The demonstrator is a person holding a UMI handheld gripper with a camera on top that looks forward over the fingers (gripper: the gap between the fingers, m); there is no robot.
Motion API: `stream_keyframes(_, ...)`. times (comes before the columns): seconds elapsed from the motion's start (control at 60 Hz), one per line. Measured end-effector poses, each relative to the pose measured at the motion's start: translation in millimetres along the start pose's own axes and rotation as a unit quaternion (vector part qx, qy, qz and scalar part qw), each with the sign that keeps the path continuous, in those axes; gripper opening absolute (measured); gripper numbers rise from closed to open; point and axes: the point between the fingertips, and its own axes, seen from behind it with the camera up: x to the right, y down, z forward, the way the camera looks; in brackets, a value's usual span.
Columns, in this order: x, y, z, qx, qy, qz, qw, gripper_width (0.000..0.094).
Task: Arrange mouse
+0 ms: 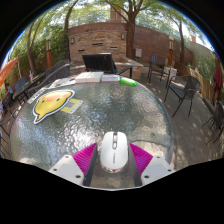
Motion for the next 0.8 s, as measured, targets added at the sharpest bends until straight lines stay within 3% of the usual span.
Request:
stream_keyframes(0.033, -0.6, -1.0, 0.6, 0.002, 0.001, -0.003, 1.000, 0.0489)
stream_keyframes(0.267, 0.4, -3.4, -2.7, -0.002, 0.024, -0.027, 0.999, 0.0374)
stream_keyframes(0.417, 18.3, -24.3, -22.2, 0.001, 0.071, -0.008, 0.997, 0.0335)
stream_keyframes(0.517, 28.8, -74.4, -46.6, 0.039, 0.106, 0.011, 0.993, 0.0335)
stream_keyframes(0.617, 18.7, -151.9, -71.4, 0.096, 0.109, 0.024, 0.989, 0.0336)
stream_keyframes(0.8, -61.5, -290.8, -80.0, 0.188, 0.050, 0.003, 0.981, 0.0334)
